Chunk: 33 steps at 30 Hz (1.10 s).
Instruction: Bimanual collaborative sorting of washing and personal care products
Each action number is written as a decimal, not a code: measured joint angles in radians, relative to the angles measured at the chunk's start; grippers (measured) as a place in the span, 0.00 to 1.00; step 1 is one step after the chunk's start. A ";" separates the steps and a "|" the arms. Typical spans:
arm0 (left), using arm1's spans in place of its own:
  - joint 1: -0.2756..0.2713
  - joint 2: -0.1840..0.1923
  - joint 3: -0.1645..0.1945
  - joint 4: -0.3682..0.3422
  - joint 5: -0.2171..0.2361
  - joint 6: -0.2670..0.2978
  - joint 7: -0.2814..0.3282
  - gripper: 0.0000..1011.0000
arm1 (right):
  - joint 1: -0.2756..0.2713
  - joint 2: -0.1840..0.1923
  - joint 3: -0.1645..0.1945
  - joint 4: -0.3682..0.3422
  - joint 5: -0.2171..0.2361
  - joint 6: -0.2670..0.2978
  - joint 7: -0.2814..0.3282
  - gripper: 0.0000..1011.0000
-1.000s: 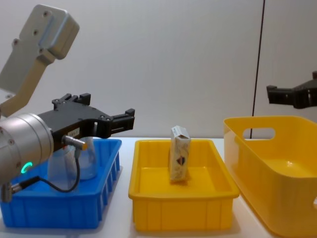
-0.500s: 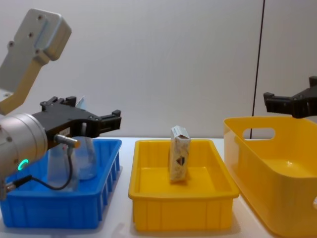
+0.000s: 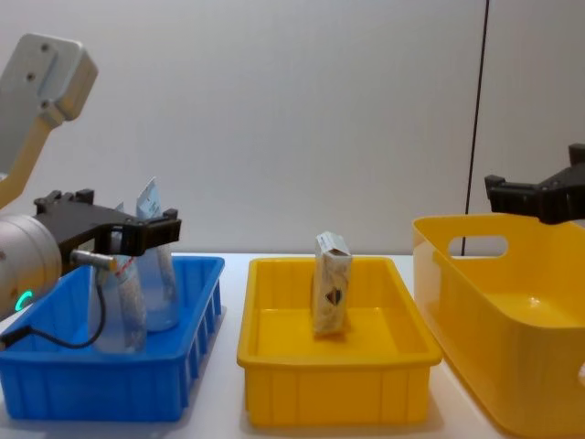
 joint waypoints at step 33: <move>-0.107 -0.106 -0.063 0.264 -0.083 0.000 -0.060 0.80 | -0.004 0.003 -0.001 0.000 -0.001 -0.008 0.002 0.99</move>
